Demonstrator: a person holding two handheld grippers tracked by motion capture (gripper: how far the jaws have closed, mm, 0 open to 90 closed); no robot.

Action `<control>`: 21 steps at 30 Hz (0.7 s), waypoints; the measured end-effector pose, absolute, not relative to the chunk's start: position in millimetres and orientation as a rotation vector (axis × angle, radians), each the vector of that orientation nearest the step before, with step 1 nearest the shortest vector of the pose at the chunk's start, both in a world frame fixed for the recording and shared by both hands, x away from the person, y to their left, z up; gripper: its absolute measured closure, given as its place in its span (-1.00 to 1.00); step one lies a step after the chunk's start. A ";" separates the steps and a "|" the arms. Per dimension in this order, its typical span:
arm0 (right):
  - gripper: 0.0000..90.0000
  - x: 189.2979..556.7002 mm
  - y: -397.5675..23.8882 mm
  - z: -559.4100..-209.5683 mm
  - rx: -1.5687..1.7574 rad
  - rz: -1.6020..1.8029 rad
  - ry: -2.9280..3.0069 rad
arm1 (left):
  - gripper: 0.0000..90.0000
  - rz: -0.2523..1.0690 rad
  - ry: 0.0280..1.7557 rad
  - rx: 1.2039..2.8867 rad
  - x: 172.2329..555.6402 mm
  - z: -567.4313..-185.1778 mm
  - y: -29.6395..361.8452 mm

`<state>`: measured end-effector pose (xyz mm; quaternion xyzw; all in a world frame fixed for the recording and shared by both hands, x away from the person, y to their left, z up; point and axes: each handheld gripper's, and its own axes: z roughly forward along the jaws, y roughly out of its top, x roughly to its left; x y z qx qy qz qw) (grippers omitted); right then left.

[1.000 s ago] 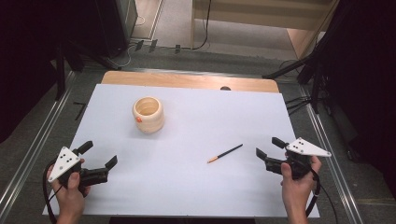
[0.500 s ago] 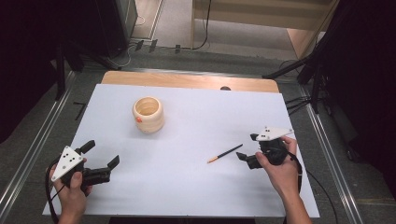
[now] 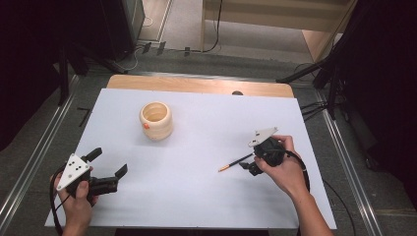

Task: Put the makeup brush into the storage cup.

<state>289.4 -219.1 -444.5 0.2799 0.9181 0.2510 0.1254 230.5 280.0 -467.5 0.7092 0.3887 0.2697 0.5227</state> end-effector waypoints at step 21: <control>-0.24 314.2 -178.2 -469.0 0.538 0.375 2.920 | -1.00 0.639 0.916 1.720 231.1 -468.4 275.9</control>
